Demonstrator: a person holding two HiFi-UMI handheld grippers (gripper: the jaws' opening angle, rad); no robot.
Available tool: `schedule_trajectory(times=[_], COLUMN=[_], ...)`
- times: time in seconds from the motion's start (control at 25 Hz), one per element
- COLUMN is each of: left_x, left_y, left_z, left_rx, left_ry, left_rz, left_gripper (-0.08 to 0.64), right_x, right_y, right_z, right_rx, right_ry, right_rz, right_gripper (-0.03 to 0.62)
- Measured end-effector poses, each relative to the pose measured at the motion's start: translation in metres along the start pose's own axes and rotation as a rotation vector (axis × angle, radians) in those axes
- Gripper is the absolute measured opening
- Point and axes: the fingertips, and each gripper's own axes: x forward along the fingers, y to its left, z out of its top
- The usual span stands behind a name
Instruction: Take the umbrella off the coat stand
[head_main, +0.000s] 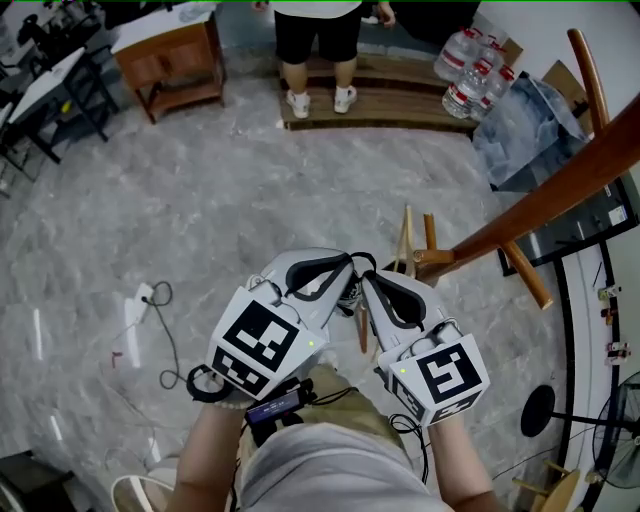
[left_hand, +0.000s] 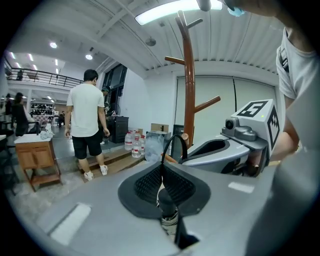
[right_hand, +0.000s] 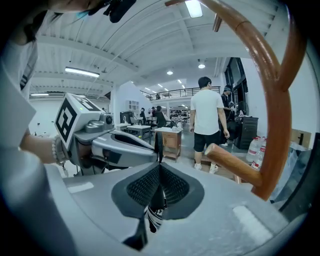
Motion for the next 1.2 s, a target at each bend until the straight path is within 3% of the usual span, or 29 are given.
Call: schedule_trajectory(times=[0.6,1.2], left_x=[-0.077,-0.123], left_y=[0.033,0.045], left_z=[-0.04,-0.079], left_rx=[-0.05,-0.114], left_ry=[0.072,0.134], left_rz=[0.223,0.33], left_gripper=[0.018,0.018], right_x=[0.045,0.073], right_y=[0.07,0.117], right_z=[-0.001,-0.016], right_rx=[-0.056,-0.059], right_ry=[0.033,0.098], right_rz=[0.233,0.358], right_gripper=[0.003,0.003])
